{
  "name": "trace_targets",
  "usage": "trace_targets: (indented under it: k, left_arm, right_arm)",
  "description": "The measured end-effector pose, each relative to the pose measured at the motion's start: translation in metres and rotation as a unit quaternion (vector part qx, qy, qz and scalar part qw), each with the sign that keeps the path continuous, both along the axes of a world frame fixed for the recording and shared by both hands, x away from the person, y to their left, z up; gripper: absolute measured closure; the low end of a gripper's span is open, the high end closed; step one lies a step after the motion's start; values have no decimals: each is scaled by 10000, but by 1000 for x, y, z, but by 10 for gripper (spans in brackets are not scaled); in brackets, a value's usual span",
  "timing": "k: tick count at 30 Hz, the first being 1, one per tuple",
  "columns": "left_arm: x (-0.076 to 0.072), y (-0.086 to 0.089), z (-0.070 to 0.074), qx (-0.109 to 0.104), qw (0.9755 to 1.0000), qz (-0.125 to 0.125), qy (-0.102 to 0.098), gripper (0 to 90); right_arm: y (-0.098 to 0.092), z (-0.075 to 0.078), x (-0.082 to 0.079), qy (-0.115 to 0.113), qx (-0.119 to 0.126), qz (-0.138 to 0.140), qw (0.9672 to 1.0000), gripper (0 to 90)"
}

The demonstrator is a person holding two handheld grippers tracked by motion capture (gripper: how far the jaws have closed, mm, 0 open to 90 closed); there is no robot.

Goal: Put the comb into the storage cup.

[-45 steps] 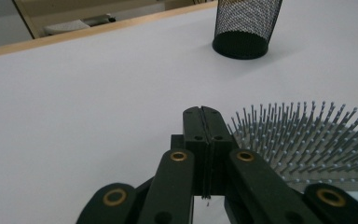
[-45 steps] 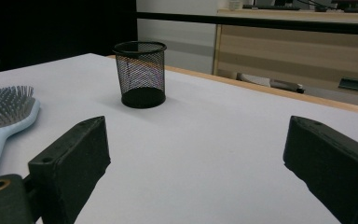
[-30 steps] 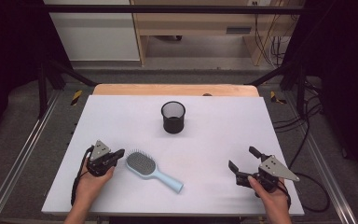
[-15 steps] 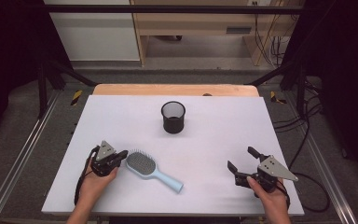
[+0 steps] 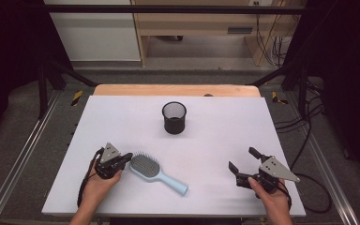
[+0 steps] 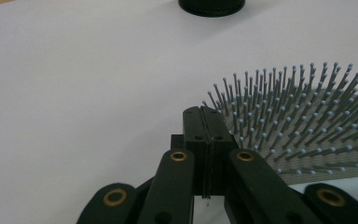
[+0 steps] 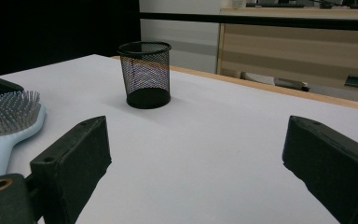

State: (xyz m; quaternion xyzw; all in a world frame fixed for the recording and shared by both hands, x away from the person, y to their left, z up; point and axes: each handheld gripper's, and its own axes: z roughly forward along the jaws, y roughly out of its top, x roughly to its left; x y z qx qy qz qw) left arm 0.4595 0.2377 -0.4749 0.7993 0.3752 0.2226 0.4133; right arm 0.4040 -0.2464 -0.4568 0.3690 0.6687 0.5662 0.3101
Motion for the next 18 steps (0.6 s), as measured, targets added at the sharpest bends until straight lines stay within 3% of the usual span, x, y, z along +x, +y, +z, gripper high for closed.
trace_targets:
  k: [18]
  left_arm:
    - [-11, -32, 1, 114, 9995, -277, -28, 898]
  right_arm:
    - [4, 1, 0, 24, -183, -17, 9998, 76]
